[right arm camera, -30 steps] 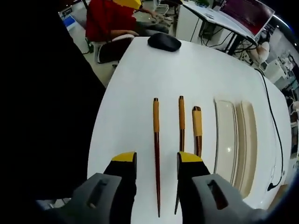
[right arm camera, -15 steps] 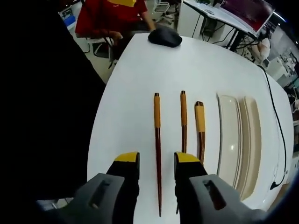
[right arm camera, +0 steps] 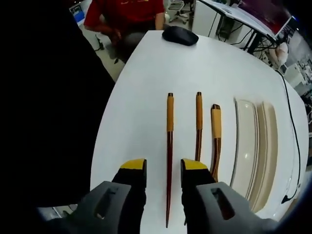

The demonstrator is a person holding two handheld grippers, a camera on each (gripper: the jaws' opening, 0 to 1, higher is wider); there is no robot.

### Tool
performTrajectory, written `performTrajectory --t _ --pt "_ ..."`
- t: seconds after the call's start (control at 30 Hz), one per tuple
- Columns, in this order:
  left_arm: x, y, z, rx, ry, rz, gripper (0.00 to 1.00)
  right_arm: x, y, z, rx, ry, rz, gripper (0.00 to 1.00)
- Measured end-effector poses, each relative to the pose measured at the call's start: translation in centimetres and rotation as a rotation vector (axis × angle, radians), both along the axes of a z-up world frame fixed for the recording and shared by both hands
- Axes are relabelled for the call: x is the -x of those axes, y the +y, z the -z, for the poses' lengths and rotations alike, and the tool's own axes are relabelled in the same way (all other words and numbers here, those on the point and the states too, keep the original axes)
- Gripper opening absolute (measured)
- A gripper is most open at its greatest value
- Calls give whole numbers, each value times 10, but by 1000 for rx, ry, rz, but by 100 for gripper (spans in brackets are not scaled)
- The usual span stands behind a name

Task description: Arrange the utensils inside the cutlery case until each visible utensil rests in its matching compartment.

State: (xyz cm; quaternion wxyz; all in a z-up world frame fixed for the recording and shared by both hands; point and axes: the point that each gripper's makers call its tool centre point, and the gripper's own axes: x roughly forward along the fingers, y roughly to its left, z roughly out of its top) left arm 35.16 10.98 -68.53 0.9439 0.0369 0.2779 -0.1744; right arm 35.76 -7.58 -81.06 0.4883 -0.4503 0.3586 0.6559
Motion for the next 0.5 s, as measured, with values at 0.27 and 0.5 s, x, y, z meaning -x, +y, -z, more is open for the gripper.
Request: performTrajectory --t 0.27,0.5 --pt "-1 0 0 3 -2 2 70 -1 2 3 9 -1 5 22" --pt "5 -8 6 9 14 22 70 3 2 7 23 -1 -1 22"
